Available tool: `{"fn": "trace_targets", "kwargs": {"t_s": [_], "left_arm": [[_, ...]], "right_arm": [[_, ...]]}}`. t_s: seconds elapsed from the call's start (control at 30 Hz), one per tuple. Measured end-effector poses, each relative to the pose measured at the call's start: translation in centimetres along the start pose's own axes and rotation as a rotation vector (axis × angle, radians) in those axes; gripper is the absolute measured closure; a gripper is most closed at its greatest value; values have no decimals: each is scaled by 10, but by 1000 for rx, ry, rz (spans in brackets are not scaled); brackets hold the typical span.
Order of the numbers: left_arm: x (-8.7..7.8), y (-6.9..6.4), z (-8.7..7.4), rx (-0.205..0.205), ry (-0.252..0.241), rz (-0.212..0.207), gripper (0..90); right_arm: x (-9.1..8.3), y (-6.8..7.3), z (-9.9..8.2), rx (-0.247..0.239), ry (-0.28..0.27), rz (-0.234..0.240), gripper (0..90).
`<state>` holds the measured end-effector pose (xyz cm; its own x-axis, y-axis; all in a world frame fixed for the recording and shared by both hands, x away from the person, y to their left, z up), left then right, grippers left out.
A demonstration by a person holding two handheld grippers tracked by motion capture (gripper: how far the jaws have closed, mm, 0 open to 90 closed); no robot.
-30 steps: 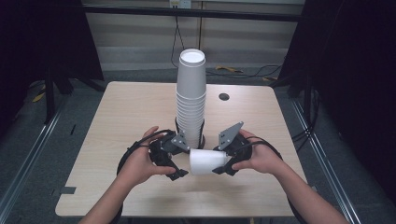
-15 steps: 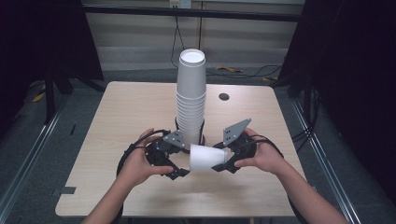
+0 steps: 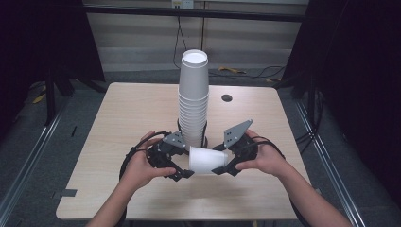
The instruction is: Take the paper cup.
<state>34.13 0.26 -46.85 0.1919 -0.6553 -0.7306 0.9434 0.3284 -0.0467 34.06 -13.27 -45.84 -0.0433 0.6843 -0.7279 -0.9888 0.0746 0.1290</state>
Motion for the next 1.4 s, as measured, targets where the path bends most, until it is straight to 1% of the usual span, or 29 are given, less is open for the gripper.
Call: {"fn": "trace_targets", "kwargs": {"t_s": [0.07,0.13,0.23,0.27,0.3,0.33,0.4,0.43,0.47,0.53,0.6,0.63,0.67,0.7,0.73,0.8,0.87,0.9,0.93,0.97,1.1,1.13,1.17,1.2,1.23,1.27,1.33,1.4], "left_arm": [[1,-1,0,-8,2,-5,145],[2,0,0,4,12,1,129],[2,0,0,-12,0,-1,116],[2,1,0,-10,-1,2,116],[2,2,0,-10,-1,4,125],[2,2,-1,-16,1,3,128],[1,2,-3,-17,4,-3,135],[0,1,-3,-13,4,-7,147],[0,2,-4,-8,5,-4,148],[-2,2,-5,-13,1,2,148],[-3,4,-7,-9,14,6,148],[-3,4,-9,-15,11,7,148],[-3,4,-9,-15,11,7,148],[-3,4,-11,-16,18,13,148],[-2,4,-15,-2,38,18,148],[0,4,-16,4,47,24,148],[2,3,-19,17,63,35,147],[3,3,-18,25,61,41,145],[4,3,-17,27,50,46,143],[5,2,-13,18,19,33,135],[8,1,-12,19,13,28,127],[9,1,-12,24,22,33,127],[10,1,-13,30,26,35,117],[12,1,-13,27,23,35,117],[12,1,-13,34,21,35,117],[13,2,-12,37,8,49,110],[13,1,-12,35,8,42,95],[13,1,-12,45,11,45,77]], "right_arm": [[1,1,0,-1,4,1,252],[1,2,2,-8,-1,7,252],[2,7,5,-24,-9,30,254],[2,7,5,-24,-9,30,254],[3,7,5,-32,5,15,256],[3,6,5,-21,7,8,256],[3,5,4,-15,5,5,257],[3,5,3,-15,13,9,258],[3,4,2,-15,16,9,258],[0,2,2,-17,16,1,258],[-1,1,2,-17,17,-2,258],[-5,0,2,-11,10,-12,258],[-5,0,2,-11,10,-12,258],[-6,-1,3,-15,3,-16,258],[-9,-2,4,-4,-13,-18,258],[-12,-4,6,-6,-27,-29,258],[-13,-4,7,2,-37,-26,258],[-14,-4,8,8,-45,-27,258],[-14,-5,9,4,-52,-27,258],[-14,-5,11,8,-60,-21,257],[-14,-3,13,10,-76,-9,258],[-14,-2,15,14,-83,-4,258],[-14,-2,15,7,-86,-2,258],[-14,-1,16,6,-91,1,257],[-14,0,17,7,-94,8,257],[-14,1,18,5,-96,12,258],[-14,1,18,5,-100,15,257],[-13,2,18,2,-103,22,257]]}}
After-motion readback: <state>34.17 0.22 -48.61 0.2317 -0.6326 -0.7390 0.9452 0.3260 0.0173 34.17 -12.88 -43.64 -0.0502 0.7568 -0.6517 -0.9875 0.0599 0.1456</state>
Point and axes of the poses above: each handheld gripper's, and its own axes: x roughly forward along the jaws, z roughly out of its top, y roughly to its left, the point moved 9 cm from there along x, roughly forward along the jaws, and after that the axes turned 7 degrees about z, right-handed, at the moved point
